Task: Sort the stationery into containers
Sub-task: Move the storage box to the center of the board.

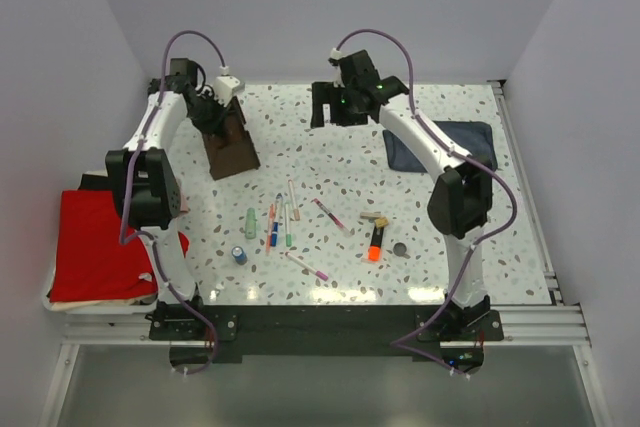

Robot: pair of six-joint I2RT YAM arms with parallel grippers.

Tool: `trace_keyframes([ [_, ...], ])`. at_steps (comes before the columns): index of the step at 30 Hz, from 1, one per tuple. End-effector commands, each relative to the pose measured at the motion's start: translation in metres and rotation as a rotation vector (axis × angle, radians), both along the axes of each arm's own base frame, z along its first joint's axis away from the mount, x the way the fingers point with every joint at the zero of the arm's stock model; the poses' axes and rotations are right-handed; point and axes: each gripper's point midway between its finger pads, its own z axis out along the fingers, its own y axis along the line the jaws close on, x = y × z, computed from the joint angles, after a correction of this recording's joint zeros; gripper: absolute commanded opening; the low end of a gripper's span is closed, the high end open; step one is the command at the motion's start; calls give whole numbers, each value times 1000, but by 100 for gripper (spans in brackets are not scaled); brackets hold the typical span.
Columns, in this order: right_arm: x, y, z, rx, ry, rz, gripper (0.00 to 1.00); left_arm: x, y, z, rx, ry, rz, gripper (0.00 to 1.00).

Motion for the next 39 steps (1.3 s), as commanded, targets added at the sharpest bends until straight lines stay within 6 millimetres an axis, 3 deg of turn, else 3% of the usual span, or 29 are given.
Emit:
trace_keyframes([
  [1,6,40,27,92,-60,56,90,3,-63,27,-175,-25,-86,0],
  [2,5,51,16,89,-47,75,89,3,-68,29,-191,-26,-88,0],
  [3,7,58,23,106,-63,88,88,2,-71,32,-207,-26,-86,0],
  [5,4,79,12,130,-47,162,82,1,-75,42,-233,-33,-70,0],
  [8,5,100,22,168,-112,283,79,-7,-68,58,-210,-49,-42,0],
  [11,10,111,25,171,-184,375,76,-26,-58,92,-222,-82,-30,6],
  [13,18,110,25,146,-219,378,75,-37,-46,129,-235,-149,-11,26],
  [14,20,110,26,140,-228,382,75,-39,-40,141,-231,-183,0,44],
  [15,20,111,28,138,-239,383,75,-43,-27,162,-226,-242,41,52],
  [17,21,110,32,146,-241,372,76,-34,-5,173,-172,-330,110,71],
  [18,20,111,30,153,-228,361,77,-33,8,180,-151,-369,145,75],
  [21,15,114,29,197,-178,319,77,-18,32,153,-74,-357,192,77],
  [22,12,116,30,219,-150,298,77,-13,35,153,-68,-355,196,77],
  [24,5,118,25,237,-110,287,77,0,37,134,-72,-314,185,73],
  [26,0,119,27,256,-86,275,77,12,38,135,-75,-323,176,68],
  [27,-2,118,24,252,-77,275,77,19,39,122,-75,-299,174,67],
  [29,-4,115,24,241,-75,268,77,30,39,124,-75,-303,167,64],
  [30,-4,112,22,231,-74,267,78,36,42,109,-71,-272,167,62],
  [39,-10,100,19,179,-79,262,79,59,42,95,-77,-257,143,54],
])
